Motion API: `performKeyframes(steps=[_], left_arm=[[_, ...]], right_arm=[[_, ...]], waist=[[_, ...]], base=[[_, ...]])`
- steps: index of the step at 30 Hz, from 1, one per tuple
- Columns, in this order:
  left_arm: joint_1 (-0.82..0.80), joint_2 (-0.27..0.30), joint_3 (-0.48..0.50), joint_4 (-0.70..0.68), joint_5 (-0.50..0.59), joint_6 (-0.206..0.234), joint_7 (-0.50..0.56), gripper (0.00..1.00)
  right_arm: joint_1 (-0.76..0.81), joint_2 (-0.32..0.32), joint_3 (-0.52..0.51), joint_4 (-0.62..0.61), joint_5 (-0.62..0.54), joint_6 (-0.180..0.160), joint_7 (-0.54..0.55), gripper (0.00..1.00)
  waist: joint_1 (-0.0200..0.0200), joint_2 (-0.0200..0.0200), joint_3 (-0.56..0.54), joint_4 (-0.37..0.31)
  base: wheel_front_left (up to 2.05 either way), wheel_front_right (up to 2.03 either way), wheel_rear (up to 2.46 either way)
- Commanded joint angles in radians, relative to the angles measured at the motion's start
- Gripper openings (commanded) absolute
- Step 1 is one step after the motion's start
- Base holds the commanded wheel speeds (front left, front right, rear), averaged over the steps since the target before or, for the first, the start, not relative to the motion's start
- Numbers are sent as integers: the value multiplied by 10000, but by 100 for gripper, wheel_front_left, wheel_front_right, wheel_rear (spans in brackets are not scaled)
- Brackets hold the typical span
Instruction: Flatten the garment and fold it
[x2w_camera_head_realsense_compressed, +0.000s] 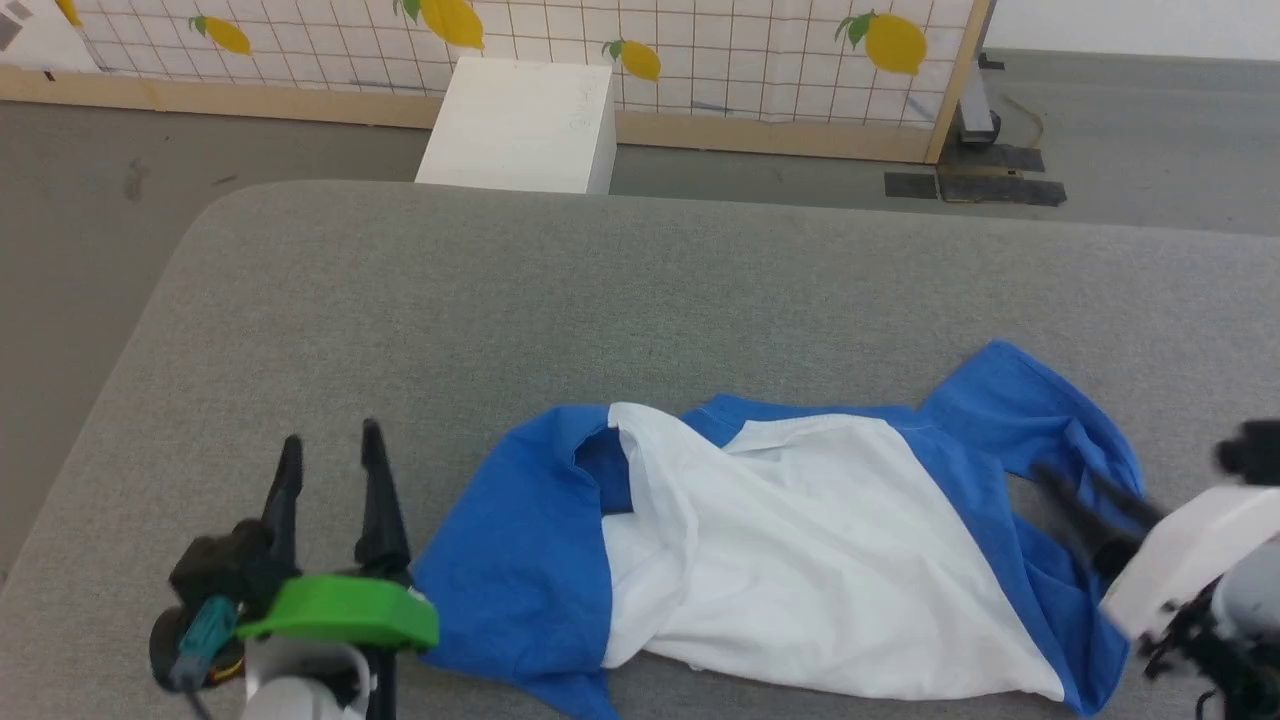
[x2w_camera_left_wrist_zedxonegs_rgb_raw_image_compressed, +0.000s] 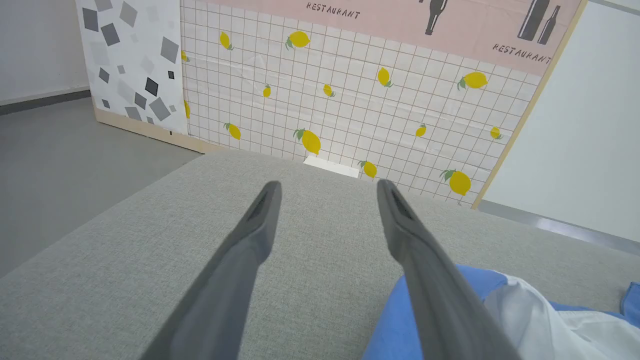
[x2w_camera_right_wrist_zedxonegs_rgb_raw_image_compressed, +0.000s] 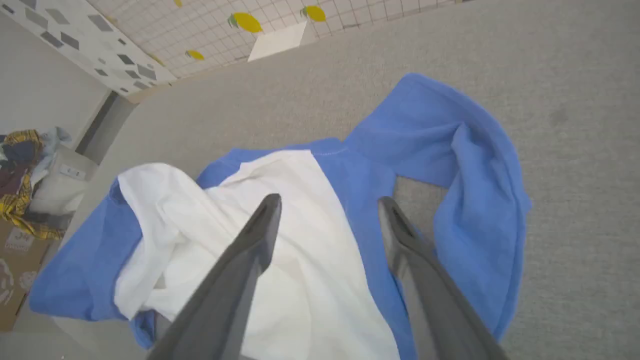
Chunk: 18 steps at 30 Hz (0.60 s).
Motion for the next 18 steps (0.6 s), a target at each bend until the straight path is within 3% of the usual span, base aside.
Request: performKeyframes(steps=[1, 6, 9, 14, 18], left_arm=[[-467, -38, -121, 57, -79, -97, 209, 100], [-2074, -62, -754, 659, -323, -325, 1603, 100], [-3346, -92, -1293, 1547, -646, -280, 3284, 100], [-4578, -109, -2157, 3100, -940, 179, 7185, 100], [-4788, -31, -2473, 3333, -841, 505, 8876, 100]], right_arm=[[-328, 194, -412, -106, 72, -13, -480, 100], [-931, 629, -1178, 85, -305, -13, -1634, 100], [-1095, 717, -931, 378, -555, -13, -1775, 100], [-1271, 774, -473, 708, -629, -13, -1917, 100], [-1264, 787, -488, 880, -697, -13, -2093, 100]], waist=[[0, 0, -24, -6], [0, 0, 108, -99], [0, 0, 294, -323], [0, 0, 603, -821], [0, 0, 764, -991]], base=[[0, 0, 0], [0, 0, 0], [0, 0, 0], [0, 0, 0], [0, 0, 0]])
